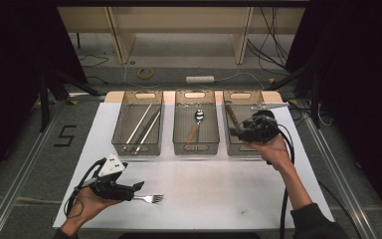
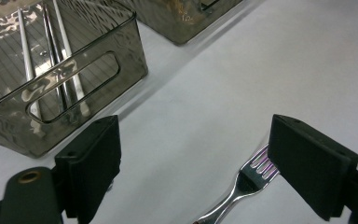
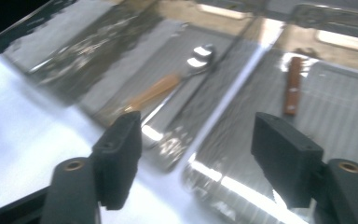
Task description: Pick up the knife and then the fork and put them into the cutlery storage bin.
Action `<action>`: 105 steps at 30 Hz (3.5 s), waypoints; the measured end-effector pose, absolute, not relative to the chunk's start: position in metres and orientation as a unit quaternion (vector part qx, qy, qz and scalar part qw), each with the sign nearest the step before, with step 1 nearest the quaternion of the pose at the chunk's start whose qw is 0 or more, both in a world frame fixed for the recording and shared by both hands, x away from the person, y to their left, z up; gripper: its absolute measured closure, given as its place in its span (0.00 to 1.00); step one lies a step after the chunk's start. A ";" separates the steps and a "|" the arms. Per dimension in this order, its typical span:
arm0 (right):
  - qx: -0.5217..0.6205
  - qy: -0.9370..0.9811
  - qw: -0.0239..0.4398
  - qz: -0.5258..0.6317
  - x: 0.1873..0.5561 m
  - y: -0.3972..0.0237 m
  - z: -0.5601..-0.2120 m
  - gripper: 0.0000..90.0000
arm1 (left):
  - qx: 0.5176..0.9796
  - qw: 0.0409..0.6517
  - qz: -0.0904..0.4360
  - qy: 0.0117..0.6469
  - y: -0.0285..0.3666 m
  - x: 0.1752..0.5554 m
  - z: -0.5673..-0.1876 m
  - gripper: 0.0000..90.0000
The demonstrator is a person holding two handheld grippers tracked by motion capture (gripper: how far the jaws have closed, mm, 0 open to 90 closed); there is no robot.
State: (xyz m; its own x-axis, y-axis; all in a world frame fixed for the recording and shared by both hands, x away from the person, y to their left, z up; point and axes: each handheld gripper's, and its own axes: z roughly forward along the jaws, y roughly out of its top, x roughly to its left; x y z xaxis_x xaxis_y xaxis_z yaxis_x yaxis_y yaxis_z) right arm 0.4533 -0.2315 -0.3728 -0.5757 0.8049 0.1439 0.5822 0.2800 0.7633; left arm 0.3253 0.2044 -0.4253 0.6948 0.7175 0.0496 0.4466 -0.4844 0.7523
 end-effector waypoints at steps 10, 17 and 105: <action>0.399 0.796 0.128 0.438 0.397 -0.226 -0.389 0.36 | 0.869 0.331 0.163 0.329 0.203 0.330 -0.424 0.19; 0.380 0.800 0.119 0.448 0.372 -0.228 -0.403 0.35 | 0.890 0.285 0.154 0.320 0.206 0.334 -0.423 0.21; 0.328 0.818 0.103 0.462 0.322 -0.210 -0.419 0.35 | 0.953 0.156 0.005 0.261 0.185 0.347 -0.434 0.84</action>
